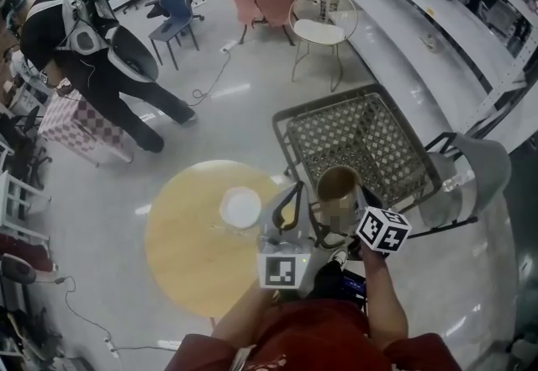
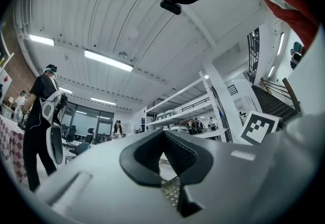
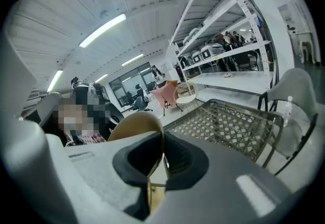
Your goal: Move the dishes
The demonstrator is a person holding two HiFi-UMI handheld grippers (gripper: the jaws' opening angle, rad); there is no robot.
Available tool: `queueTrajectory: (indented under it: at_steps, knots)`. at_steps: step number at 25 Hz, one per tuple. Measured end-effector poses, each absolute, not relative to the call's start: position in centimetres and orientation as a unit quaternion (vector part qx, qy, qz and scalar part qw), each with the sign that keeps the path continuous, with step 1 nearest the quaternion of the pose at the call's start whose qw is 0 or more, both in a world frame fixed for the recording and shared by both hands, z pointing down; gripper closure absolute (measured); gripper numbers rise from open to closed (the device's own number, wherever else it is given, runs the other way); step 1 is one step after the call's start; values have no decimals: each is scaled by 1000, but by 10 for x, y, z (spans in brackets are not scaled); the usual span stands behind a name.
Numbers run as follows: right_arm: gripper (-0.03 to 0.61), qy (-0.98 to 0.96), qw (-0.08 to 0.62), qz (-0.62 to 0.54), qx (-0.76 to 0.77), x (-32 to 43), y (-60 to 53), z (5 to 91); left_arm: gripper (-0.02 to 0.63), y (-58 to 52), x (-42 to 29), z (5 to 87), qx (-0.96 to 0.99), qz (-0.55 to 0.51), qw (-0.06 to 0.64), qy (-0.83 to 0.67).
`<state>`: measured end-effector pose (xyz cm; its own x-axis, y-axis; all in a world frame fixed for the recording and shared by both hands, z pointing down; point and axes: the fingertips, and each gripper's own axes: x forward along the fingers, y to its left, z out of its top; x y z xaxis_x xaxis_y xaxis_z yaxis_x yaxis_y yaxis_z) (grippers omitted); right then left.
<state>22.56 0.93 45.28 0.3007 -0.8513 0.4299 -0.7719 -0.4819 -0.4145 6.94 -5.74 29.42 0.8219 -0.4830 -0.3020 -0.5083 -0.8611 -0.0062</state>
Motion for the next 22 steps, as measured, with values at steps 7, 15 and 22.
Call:
queueTrajectory:
  at_steps: [7,15,22]
  knots:
    - [560,477,48,-340,-809,261,12,500,606,-58,100,304,-956,133,30,260]
    - [560,457,36,-379,-804,284,8,547,606,-66,126,314,-957,113,32,264]
    - [560,431,27,-421,-798,302,9,594,606,-71,154,324,-959,101,34,263]
